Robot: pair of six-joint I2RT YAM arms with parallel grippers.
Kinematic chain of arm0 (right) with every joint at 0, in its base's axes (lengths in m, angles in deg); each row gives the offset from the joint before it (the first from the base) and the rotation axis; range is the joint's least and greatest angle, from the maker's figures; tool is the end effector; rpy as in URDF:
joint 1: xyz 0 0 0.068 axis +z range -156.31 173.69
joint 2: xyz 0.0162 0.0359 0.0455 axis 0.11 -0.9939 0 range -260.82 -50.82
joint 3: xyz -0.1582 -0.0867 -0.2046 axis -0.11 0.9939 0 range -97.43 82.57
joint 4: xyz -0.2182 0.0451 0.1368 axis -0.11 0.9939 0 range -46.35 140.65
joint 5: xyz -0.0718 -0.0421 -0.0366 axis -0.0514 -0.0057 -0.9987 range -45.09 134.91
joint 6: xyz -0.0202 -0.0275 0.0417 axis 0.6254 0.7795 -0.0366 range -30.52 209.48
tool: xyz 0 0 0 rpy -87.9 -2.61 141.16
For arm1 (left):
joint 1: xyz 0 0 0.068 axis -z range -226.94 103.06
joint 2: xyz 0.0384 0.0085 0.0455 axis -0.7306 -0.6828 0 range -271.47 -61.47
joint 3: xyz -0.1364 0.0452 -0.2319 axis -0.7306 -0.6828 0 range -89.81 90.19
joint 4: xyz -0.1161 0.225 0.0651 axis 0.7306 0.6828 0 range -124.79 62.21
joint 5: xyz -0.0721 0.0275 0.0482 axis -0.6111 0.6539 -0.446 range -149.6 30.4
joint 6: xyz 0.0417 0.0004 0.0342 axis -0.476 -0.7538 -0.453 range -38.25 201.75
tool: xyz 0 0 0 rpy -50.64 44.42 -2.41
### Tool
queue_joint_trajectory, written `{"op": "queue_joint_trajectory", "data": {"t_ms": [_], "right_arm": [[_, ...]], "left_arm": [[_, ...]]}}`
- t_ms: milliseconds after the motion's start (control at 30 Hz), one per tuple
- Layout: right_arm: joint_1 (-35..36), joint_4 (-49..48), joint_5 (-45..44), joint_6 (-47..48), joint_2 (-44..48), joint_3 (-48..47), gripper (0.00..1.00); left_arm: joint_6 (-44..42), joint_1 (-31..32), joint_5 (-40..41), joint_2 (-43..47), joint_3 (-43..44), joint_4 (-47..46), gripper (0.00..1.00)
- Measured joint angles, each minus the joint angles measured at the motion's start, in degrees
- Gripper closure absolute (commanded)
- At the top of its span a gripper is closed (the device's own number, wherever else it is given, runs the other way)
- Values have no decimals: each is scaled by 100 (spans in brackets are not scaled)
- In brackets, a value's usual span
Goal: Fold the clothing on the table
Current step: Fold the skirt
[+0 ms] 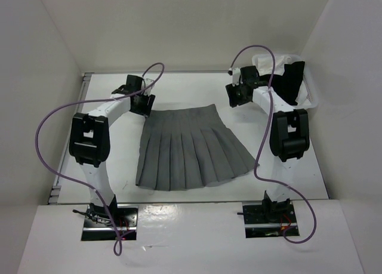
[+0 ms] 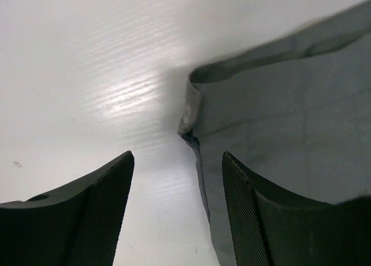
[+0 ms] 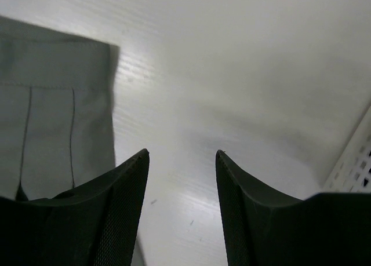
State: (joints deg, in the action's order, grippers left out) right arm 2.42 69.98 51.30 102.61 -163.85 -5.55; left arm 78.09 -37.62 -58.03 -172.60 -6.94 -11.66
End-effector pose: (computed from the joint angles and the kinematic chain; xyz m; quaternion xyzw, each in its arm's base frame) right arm 0.4336 0.0707 0.2224 -0.1968 0.9213 0.0399 0.3330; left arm 0.4224 -0.0683 0.2109 0.1021 0.9382 -0.0034 0.3308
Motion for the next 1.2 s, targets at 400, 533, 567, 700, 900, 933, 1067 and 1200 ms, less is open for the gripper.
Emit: {"op": "queue_joint_trajectory", "data": {"t_ms": [400, 533, 567, 700, 900, 933, 1067, 1200], "right_arm": [[0, 28, 400, 24, -503, -479, 48], [0, 35, 424, 59, -573, -490, 48], [0, 33, 431, 66, -577, -490, 48], [0, 33, 448, 87, -601, -490, 48], [0, 33, 479, 94, -634, -492, 48], [0, 33, 485, 96, -636, -492, 48], [0, 33, 501, 109, -636, -492, 48], [0, 33, 501, 109, -636, -494, 48]], "left_arm": [[195, -238, -702, -846, 479, -42, 63], [192, -308, -1080, -892, 634, 33, 59], [190, -334, -1172, -892, 664, 44, 59], [170, -457, -1499, -892, 715, 52, 54], [66, -564, -1805, -892, 715, 109, 54], [63, -566, -1843, -892, 715, 111, 54], [46, -566, -2070, -892, 726, 133, 54], [24, -566, -2251, -892, 791, 188, 54]]}}
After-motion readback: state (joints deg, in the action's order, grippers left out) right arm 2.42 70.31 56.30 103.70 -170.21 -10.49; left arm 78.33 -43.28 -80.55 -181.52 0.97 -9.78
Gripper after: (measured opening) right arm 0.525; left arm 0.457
